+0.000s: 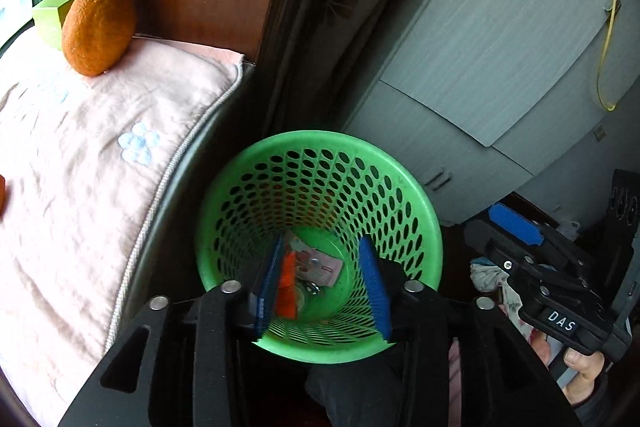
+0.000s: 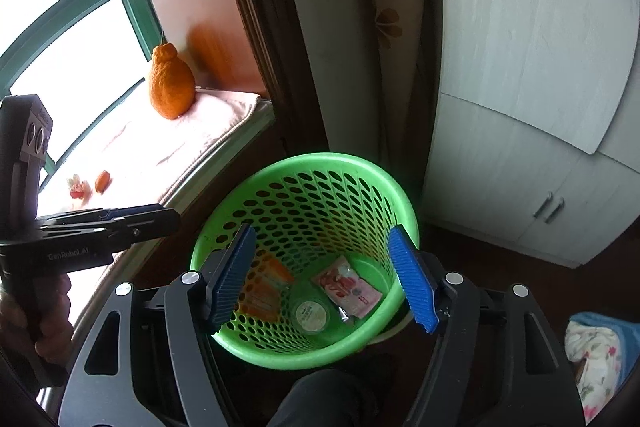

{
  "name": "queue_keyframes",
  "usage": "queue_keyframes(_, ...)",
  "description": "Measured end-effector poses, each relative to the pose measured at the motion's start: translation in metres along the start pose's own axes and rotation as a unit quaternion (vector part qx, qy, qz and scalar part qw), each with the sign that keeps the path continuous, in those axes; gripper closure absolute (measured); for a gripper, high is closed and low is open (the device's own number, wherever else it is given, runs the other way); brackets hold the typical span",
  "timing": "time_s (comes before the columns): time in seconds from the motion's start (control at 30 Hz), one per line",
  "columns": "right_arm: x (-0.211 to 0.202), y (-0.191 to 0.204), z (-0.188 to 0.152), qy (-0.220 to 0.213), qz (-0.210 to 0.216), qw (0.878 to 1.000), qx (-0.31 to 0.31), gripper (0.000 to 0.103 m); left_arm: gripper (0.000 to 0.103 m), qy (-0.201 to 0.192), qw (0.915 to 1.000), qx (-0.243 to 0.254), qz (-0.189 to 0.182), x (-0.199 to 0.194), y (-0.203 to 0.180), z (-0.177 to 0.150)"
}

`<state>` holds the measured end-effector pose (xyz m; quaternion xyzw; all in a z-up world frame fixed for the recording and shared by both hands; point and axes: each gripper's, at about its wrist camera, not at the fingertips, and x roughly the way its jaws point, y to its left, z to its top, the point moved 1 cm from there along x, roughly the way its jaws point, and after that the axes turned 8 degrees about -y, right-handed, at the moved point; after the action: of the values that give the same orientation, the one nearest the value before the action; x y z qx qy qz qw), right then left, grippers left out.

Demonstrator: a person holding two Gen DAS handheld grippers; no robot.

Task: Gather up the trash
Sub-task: 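Move both open tools back over the window seat, then grasp the white foam block with the left tool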

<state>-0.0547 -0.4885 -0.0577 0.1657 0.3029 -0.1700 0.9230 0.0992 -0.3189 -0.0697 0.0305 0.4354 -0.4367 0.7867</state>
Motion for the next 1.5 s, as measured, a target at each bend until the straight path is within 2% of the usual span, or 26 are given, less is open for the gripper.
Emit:
queue_keyframes(0.07, -0.002, 0.002, 0.0, -0.001, 0.005, 1.0, 0.0, 0.033, 0.059, -0.005, 1.0, 0.002, 0.004, -0.006, -0.001, -0.001)
queue_keyframes(0.13, -0.003, 0.008, 0.001, -0.003, 0.011, 1.0, -0.004, 0.03, 0.052, -0.013, 0.9999, -0.004, 0.01, -0.012, 0.001, -0.002)
queue_keyframes(0.23, -0.003, 0.02, 0.001, -0.005, 0.02, 1.0, -0.018, 0.028, 0.05, -0.028, 0.9992, -0.012, 0.026, -0.029, 0.012, -0.003)
queue_keyframes(0.3, -0.001, 0.03, 0.002, -0.004, 0.03, 0.999, -0.026, 0.026, 0.044, -0.039, 0.998, -0.018, 0.046, -0.043, 0.022, -0.005)
queue_keyframes(0.53, 0.009, 0.073, 0.005, 0.004, 0.066, 0.996, -0.054, 0.024, 0.04, -0.077, 0.9891, -0.05, 0.115, -0.093, 0.07, -0.015)
queue_keyframes(0.57, 0.01, 0.08, 0.006, 0.005, 0.07, 0.996, -0.058, 0.023, 0.04, -0.082, 0.987, -0.055, 0.127, -0.1, 0.078, -0.016)
queue_keyframes(0.63, 0.013, 0.092, 0.007, 0.007, 0.081, 0.995, -0.066, 0.023, 0.033, -0.093, 0.9807, -0.064, 0.16, -0.116, 0.094, -0.02)
queue_keyframes(1.07, 0.037, 0.188, 0.005, 0.029, 0.162, 0.979, -0.121, 0.022, 0.033, -0.12, 0.9382, -0.154, 0.285, -0.213, 0.225, -0.057)
queue_keyframes(1.17, 0.041, 0.215, 0.004, 0.036, 0.184, 0.973, -0.132, 0.022, 0.033, -0.118, 0.9314, -0.168, 0.301, -0.226, 0.253, -0.069)
queue_keyframes(1.23, 0.046, 0.233, 0.003, 0.04, 0.198, 0.969, -0.14, 0.022, 0.033, -0.112, 0.9298, -0.175, 0.304, -0.23, 0.269, -0.076)
queue_keyframes(1.5, 0.057, 0.285, -0.003, 0.053, 0.228, 0.957, -0.17, 0.022, 0.034, -0.085, 0.9344, -0.186, 0.291, -0.218, 0.312, -0.092)
